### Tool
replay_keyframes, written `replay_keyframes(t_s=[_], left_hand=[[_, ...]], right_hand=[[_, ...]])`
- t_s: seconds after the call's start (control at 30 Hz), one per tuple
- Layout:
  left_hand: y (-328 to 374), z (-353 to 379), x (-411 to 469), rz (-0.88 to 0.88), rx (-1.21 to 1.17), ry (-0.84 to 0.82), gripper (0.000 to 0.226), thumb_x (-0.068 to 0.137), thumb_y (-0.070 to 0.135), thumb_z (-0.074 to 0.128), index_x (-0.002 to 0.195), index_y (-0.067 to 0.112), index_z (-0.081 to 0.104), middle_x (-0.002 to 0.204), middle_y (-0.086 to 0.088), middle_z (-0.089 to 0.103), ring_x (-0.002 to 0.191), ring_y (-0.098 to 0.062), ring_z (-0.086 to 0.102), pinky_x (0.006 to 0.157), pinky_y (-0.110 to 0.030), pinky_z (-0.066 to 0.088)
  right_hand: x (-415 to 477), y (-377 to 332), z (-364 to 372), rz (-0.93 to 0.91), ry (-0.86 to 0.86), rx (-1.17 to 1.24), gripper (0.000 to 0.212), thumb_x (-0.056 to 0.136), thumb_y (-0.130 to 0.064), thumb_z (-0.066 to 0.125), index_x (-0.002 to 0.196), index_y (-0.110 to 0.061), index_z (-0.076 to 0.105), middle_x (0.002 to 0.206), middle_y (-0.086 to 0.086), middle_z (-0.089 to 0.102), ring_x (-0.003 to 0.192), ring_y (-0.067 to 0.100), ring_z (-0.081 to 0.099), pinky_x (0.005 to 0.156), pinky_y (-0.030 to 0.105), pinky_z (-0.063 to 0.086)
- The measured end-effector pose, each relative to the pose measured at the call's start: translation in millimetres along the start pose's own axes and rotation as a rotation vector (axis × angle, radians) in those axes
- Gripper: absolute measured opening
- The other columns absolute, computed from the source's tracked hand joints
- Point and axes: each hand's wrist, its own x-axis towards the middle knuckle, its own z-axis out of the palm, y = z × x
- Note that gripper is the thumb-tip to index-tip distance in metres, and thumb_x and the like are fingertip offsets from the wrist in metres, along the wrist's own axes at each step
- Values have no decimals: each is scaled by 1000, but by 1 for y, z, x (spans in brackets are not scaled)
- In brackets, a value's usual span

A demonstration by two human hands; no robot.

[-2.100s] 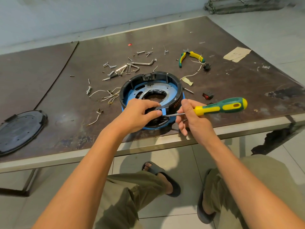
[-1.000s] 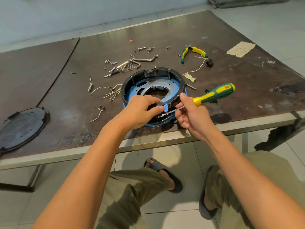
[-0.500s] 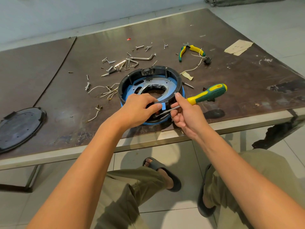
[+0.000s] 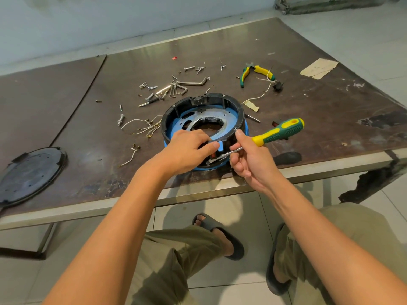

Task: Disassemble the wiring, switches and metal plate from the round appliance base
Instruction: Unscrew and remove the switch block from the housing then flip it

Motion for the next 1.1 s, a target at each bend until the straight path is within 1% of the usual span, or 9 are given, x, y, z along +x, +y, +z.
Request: replay_keyframes(t_s=[0.13,0.27,0.43,0.5,0.6,0.77,0.83,0.93,1.1], left_hand=[[-1,2,0,-15,-37,2,40,101,47,42,102,16,67,93,0,62,89,-17,59,86,-33,40],[-2,2,1,-71,-138,-25,26,97,49,49,105,27,60,98,4,63,98,-17,58,99,-42,44],[7,5,10,-109,-44,62,29,98,55,42,102,30,56,101,5,53,92,-14,49,97,-40,36],[15,7,16,-147,-25,89,35,98,56,41,101,26,59,93,7,51,88,-15,48,93,-39,34],[28,11,26,-207,-14,117,43,99,56,39,99,20,63,87,7,53,85,-15,50,86,-37,29],[37,7,29,-256,-161,93,45,103,43,35,94,12,67,86,-5,65,87,-24,59,91,-43,38],[32,2,26,-241,-287,77,38,104,30,37,103,7,68,99,-12,67,97,-29,60,97,-48,43],[24,-2,19,-202,-337,21,38,101,17,44,136,12,57,138,-8,57,126,-22,51,109,-38,40],[14,-1,15,-137,-280,-21,50,97,20,53,147,19,44,149,-2,46,136,-18,42,114,-35,34]], right_hand=[[-11,-8,-9,-127,52,-17,42,100,-52,59,71,-23,70,54,4,58,33,8,44,30,15,29],[-19,-20,-21,-339,17,97,38,96,-60,54,95,-28,75,65,6,68,37,9,54,33,14,35],[-19,-21,-19,-478,21,-167,38,94,-54,56,99,-19,71,94,13,78,77,23,78,49,27,58],[-16,-12,-12,-586,20,-311,32,100,-44,60,97,-14,73,102,10,78,91,25,78,60,33,63],[-8,-1,-5,-729,28,-515,8,97,-20,67,90,-20,69,104,2,75,89,15,71,76,28,58],[2,3,-4,-849,125,-798,39,78,2,78,75,-19,45,94,9,66,82,24,65,74,22,51],[5,4,-2,-884,134,-867,44,76,1,82,75,-19,43,87,6,61,79,21,60,70,14,44],[7,6,2,-911,153,-885,44,77,-5,86,75,-17,44,85,4,58,76,15,56,67,16,44],[4,9,11,-933,175,-894,41,82,2,78,75,-19,43,78,6,55,70,20,51,61,25,41]])
